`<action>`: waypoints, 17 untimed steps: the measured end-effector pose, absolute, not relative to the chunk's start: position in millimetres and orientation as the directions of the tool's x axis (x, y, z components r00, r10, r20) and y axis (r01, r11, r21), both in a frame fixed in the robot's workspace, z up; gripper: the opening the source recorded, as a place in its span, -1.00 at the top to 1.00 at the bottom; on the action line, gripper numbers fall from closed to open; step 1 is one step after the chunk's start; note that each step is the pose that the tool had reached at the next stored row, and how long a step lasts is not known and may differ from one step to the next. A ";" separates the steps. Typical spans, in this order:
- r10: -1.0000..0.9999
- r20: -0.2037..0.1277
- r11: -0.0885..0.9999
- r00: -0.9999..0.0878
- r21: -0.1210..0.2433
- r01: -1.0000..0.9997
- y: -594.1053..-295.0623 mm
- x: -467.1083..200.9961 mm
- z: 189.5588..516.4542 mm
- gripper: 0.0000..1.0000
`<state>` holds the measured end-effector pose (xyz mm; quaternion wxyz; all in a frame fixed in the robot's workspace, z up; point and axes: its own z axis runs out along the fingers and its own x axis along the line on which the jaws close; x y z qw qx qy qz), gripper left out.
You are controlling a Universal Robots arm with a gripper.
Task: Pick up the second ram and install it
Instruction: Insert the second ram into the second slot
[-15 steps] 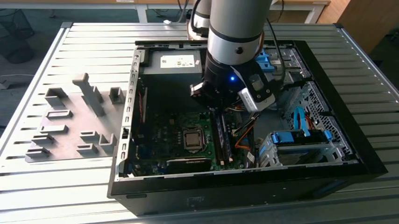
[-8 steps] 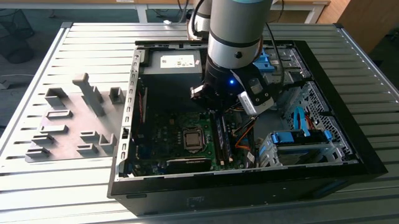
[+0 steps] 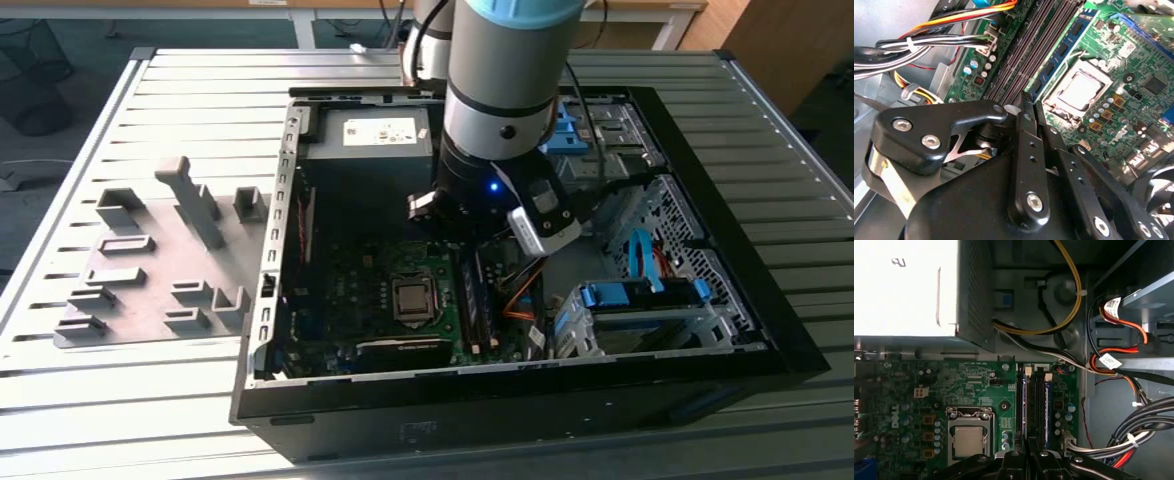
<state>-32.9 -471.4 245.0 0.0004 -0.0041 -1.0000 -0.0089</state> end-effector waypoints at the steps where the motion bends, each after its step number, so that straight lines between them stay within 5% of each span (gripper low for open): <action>1: 0.010 0.001 1.000 -1.000 0.018 0.010 -471.4 -32.9 243.3 0.72; 17: 0.022 0.001 1.000 -1.000 0.018 0.022 -472.2 -32.2 238.3 0.72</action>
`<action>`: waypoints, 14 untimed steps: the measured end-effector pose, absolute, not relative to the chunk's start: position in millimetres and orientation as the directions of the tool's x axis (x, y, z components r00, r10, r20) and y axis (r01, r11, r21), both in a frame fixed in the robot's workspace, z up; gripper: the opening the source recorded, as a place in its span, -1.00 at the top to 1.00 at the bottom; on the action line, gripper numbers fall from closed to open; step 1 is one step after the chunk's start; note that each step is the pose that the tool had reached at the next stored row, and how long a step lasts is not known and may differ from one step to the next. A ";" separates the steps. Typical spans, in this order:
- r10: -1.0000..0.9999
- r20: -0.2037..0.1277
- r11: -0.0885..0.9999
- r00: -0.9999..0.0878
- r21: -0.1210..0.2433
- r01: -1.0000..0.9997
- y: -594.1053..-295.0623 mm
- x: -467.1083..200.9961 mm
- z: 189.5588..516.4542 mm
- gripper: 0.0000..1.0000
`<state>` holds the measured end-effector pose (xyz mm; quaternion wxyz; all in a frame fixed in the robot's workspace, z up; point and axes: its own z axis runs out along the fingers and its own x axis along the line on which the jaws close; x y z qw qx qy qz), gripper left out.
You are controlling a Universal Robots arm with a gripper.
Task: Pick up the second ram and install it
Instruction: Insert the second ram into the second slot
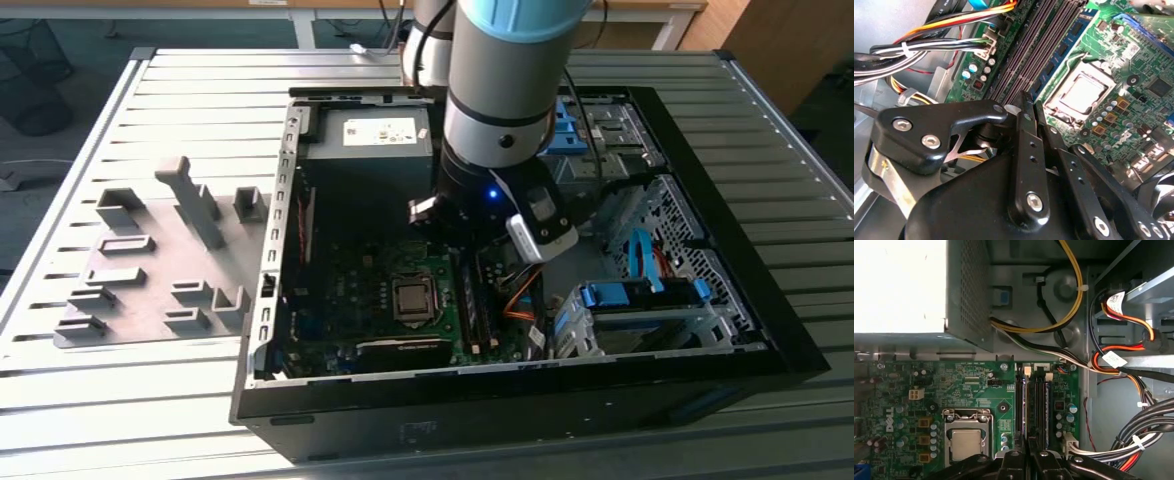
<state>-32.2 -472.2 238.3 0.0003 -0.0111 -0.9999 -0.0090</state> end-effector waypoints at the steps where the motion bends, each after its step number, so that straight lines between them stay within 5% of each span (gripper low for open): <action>1: 0.024 0.001 1.000 -1.000 0.018 0.024 -472.6 -31.6 237.9 0.72; 14: 0.032 0.001 0.999 -0.999 0.018 0.032 -475.7 -29.9 229.7 0.72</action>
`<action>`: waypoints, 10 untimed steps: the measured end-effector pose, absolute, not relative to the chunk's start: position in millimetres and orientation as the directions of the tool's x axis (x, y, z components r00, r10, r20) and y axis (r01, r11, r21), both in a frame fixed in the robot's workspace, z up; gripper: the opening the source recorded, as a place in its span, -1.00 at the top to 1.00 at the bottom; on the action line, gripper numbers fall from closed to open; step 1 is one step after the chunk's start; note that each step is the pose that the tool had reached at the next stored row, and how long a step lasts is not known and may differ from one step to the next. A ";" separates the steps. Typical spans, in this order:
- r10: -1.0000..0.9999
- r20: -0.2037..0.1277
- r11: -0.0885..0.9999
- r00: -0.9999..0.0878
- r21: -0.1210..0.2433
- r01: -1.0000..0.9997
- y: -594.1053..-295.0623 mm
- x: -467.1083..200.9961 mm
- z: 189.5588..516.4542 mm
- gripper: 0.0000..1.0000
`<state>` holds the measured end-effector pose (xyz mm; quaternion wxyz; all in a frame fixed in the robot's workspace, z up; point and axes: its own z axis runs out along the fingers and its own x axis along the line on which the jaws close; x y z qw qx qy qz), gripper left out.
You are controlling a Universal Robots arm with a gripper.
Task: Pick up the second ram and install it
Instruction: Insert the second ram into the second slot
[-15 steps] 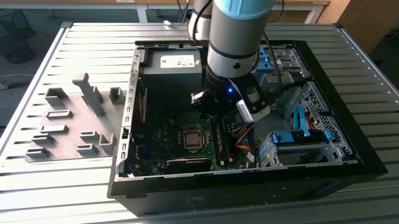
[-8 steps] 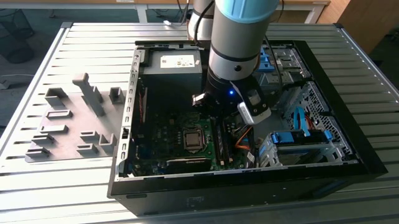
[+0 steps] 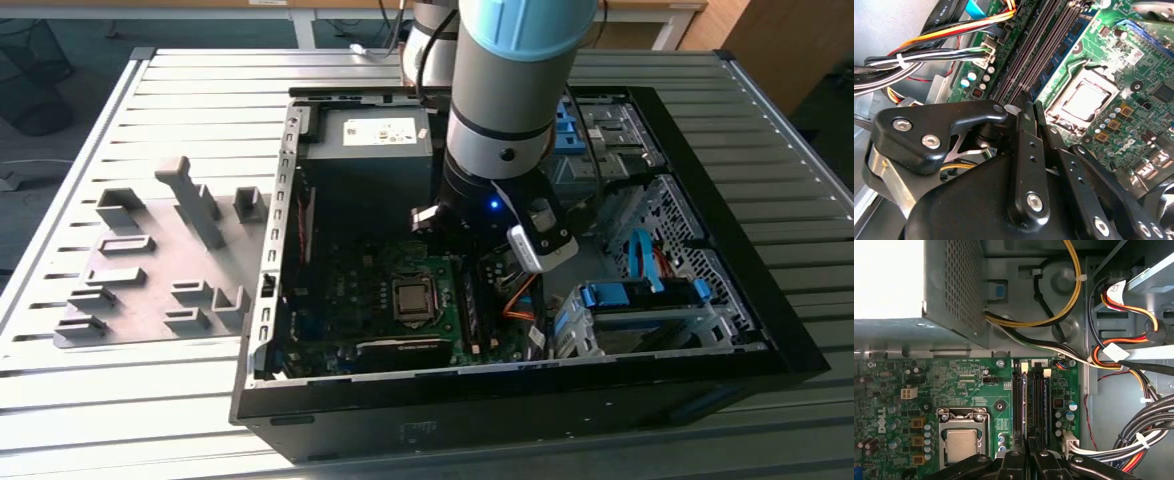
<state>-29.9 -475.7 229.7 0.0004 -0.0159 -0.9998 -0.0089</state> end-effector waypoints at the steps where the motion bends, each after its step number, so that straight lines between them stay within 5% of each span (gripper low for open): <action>1: 0.032 0.001 0.999 -0.999 0.018 0.032 -475.7 -29.9 229.7 0.72; 10: 0.019 0.001 1.000 -1.000 0.018 0.019 -476.5 -29.9 228.5 0.72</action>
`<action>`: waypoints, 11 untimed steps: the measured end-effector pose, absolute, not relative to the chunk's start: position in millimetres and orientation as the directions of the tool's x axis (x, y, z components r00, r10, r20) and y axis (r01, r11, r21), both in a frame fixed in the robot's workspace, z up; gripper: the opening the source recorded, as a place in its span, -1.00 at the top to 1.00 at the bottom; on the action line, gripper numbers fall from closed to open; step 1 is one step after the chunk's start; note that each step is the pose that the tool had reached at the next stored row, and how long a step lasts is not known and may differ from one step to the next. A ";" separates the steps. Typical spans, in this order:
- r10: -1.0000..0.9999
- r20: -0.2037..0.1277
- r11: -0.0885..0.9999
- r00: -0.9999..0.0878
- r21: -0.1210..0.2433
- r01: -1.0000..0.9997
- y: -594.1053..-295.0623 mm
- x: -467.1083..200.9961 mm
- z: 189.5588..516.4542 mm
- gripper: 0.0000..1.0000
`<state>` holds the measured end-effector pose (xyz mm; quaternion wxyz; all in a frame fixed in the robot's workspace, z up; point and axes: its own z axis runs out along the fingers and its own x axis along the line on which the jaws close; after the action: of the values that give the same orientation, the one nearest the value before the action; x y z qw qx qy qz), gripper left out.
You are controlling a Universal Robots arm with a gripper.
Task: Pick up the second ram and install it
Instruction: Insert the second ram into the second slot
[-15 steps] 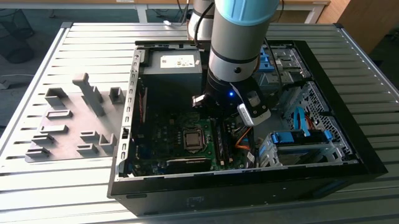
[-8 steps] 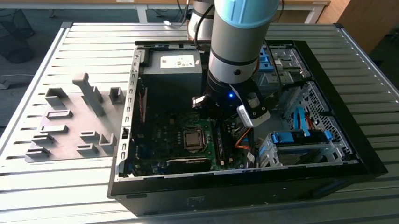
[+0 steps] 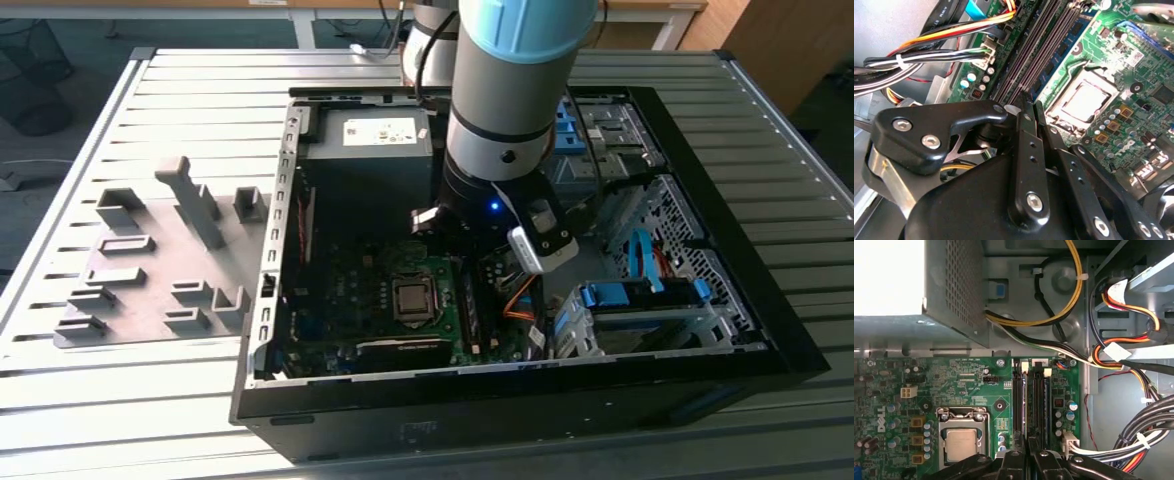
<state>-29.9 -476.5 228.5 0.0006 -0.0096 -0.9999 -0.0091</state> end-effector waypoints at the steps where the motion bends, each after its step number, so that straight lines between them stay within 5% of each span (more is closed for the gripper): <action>1: 0.013 0.002 1.000 -1.000 0.018 0.013 -476.8 -29.9 228.1 0.72; 11: 0.011 0.002 1.000 -1.000 0.018 0.011 -479.4 -29.0 225.5 0.72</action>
<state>-29.0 -479.4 225.5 0.0010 -0.0055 -0.9999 -0.0091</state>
